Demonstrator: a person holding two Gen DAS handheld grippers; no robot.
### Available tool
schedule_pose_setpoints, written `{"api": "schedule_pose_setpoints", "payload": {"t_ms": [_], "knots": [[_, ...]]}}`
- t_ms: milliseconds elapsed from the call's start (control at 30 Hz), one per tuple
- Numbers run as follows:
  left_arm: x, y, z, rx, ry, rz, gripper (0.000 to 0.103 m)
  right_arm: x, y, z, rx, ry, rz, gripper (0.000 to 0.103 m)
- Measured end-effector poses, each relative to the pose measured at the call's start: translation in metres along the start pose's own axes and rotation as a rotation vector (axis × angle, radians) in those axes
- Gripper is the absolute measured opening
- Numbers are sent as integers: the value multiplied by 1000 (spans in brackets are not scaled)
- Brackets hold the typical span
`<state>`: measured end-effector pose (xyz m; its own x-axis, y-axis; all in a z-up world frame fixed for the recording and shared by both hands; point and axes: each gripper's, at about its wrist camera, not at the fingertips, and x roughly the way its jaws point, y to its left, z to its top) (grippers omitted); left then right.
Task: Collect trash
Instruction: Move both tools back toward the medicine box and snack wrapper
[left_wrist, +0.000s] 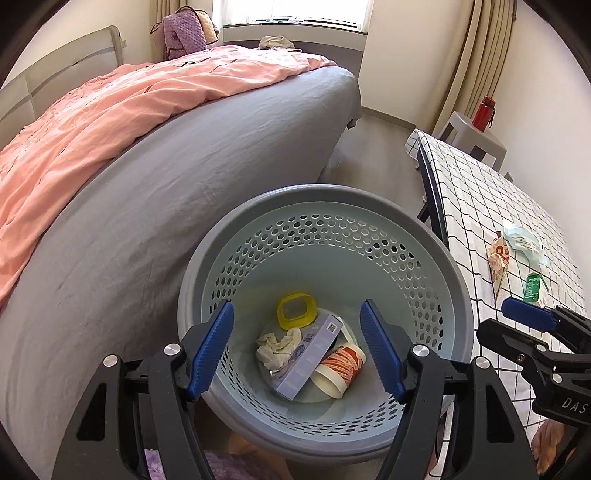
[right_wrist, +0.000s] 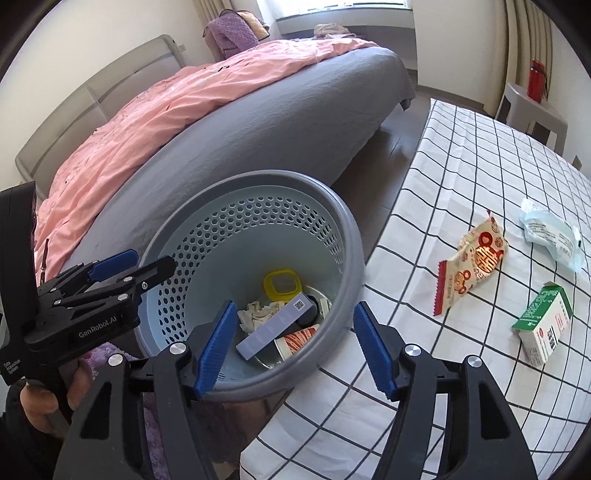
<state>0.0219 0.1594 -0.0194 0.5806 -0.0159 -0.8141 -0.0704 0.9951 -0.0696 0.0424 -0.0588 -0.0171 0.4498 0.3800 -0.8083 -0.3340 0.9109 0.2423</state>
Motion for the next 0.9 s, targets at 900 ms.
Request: {"api": "schedule_pose_setpoints", "payload": {"t_ms": [900], "knots": [[-14,-116,14,198,-34,-125,74,-75,-177,-27,81,13,-239,84]]}}
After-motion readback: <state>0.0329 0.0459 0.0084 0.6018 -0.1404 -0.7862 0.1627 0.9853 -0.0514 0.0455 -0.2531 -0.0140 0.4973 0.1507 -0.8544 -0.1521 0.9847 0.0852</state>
